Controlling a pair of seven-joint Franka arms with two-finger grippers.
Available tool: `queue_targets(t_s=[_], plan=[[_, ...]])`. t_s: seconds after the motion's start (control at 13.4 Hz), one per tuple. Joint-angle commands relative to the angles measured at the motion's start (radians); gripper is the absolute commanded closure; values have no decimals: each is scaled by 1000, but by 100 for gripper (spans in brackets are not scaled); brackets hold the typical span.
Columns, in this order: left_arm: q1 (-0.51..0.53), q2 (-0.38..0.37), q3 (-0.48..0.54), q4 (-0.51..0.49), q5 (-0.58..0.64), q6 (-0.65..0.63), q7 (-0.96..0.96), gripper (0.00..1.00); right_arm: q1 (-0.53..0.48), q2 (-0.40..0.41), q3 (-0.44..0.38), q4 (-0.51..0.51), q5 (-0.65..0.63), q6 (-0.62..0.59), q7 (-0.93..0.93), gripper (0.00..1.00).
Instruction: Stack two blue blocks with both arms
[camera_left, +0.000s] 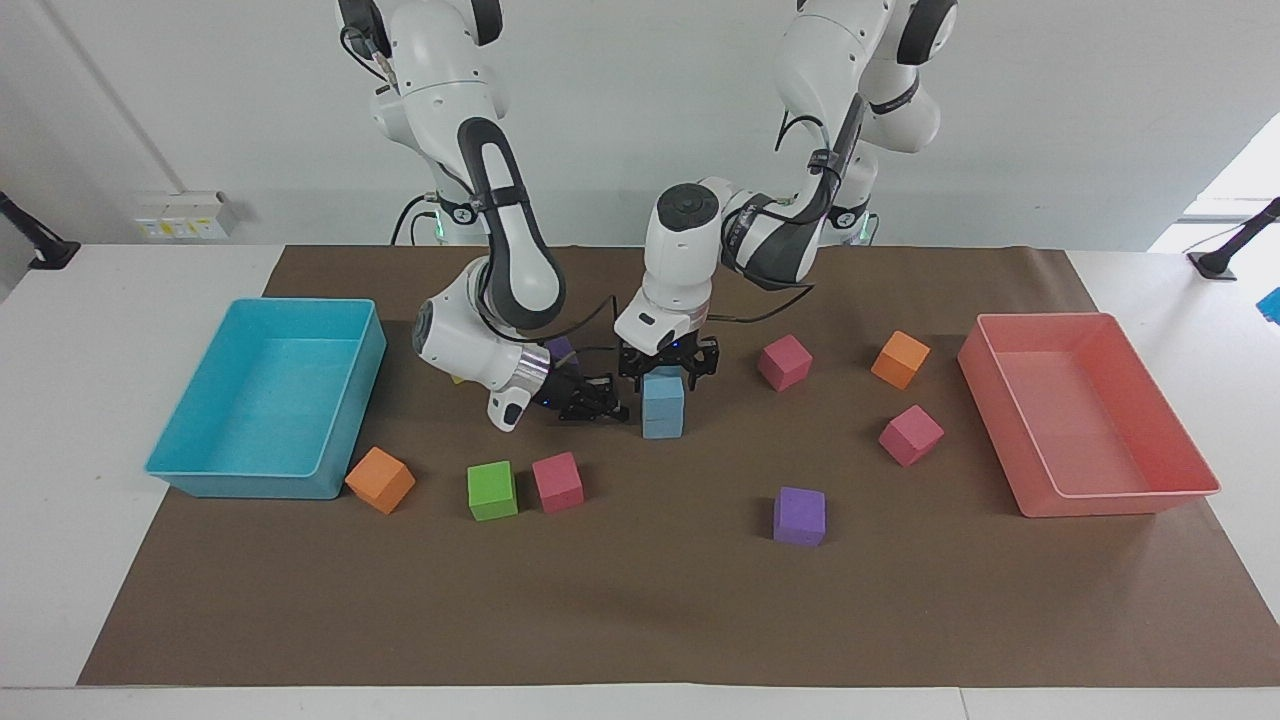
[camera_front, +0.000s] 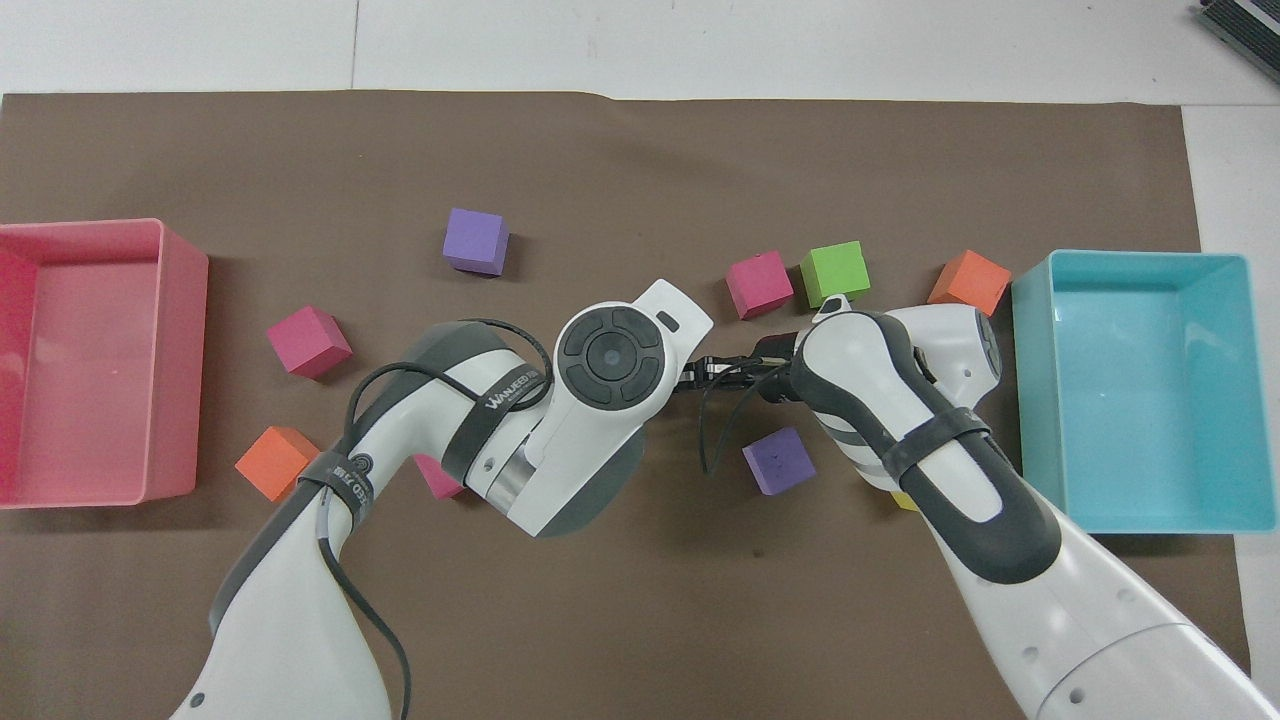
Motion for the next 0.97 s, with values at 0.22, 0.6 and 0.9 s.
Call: queue_targets(t_s=[0.22, 0.6, 0.9], plan=[[17, -109, 10, 0, 2, -126, 24, 0, -2, -10, 3, -6, 30, 13, -44, 100], [132, -314, 8, -144, -1, -229, 198, 0, -22, -50, -9, 7, -4, 17, -45, 100], [214, -423, 10, -275, -1, -225, 304, 0, -37, -93, -13, 17, -155, 79, -1, 69]])
